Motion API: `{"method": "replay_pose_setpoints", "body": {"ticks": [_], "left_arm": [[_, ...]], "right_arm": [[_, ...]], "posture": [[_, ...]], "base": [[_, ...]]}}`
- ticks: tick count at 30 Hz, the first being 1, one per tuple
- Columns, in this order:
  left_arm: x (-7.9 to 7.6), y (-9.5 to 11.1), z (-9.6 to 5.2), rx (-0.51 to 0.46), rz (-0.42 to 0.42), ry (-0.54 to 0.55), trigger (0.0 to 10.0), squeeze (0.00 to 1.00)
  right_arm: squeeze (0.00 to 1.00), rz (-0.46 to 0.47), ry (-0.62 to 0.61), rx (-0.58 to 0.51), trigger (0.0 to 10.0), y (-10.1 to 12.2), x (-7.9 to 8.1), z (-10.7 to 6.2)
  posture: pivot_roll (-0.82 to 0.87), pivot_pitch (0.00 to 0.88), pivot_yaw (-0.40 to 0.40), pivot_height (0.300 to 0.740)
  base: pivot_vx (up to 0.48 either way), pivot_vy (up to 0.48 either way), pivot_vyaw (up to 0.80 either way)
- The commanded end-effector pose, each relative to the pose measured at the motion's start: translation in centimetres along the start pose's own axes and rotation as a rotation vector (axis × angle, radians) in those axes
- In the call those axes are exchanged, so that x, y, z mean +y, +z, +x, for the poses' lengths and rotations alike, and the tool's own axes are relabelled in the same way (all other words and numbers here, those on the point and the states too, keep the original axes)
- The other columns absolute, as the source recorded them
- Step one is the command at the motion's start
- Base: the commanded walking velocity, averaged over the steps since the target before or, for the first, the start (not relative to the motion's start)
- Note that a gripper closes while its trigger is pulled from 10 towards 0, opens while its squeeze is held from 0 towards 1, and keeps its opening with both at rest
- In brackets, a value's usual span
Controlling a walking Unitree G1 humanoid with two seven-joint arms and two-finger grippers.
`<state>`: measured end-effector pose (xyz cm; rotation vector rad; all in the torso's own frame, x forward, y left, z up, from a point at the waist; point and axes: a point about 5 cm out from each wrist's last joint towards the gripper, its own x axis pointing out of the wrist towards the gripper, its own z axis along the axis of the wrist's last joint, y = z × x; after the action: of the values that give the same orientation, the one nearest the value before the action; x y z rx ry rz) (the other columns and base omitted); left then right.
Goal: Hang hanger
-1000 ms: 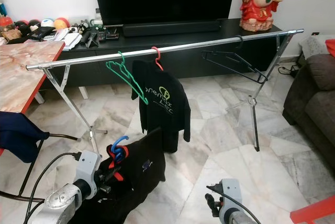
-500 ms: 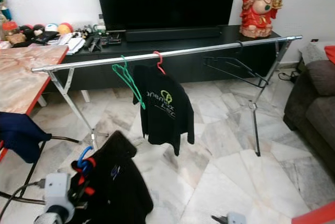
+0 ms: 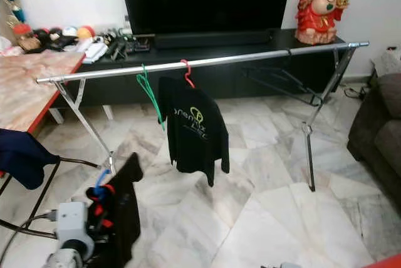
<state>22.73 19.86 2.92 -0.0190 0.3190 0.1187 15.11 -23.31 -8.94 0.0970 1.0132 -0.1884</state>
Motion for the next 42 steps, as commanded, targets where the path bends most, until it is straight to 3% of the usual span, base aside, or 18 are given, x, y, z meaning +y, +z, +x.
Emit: {"method": "replay_pose_setpoints", "body": {"ticks": [1, 27, 29, 37, 42], "left_arm": [[0.9, 1.0, 0.1, -0.032, 0.029, 0.025, 10.0, 0.0], [0.1, 1.2, 0.2, -0.028, 0.009, 0.026, 10.0, 0.0], [-0.5, 1.0, 0.1, -0.027, 0.04, -0.013, 10.0, 0.0], [-1.8, 0.8, -0.3, -0.036, -0.018, -0.083, 10.0, 0.0], [-2.5, 1.1, -0.3, -0.059, 0.01, -0.12, 10.0, 0.0]], "right_arm": [[0.0, 0.003, -0.001, 0.009, 10.0, -0.3, 0.2, 0.0], [0.0, -0.024, 0.005, -0.003, 10.0, 0.4, 0.5, 0.1], [0.0, -0.026, 0.004, 0.0, 10.0, 0.3, 0.5, 0.1], [0.0, -0.027, 0.011, 0.004, 10.0, 0.2, 0.5, 0.1], [0.0, -0.025, 0.029, 0.003, 10.0, 0.2, 0.8, 0.1]], "posture": [[-0.04, 0.053, 0.022, 0.74], [-0.05, 0.053, 0.011, 0.74], [-0.05, 0.05, 0.007, 0.74], [-0.04, 0.036, -0.001, 0.74], [-0.04, 0.024, -0.002, 0.74]], "base": [[0.0, -0.428, 0.0], [0.019, -0.423, 0.0], [0.0, 0.0, 0.0], [0.0, 0.0, 0.0], [0.211, 0.0, 0.0]]}}
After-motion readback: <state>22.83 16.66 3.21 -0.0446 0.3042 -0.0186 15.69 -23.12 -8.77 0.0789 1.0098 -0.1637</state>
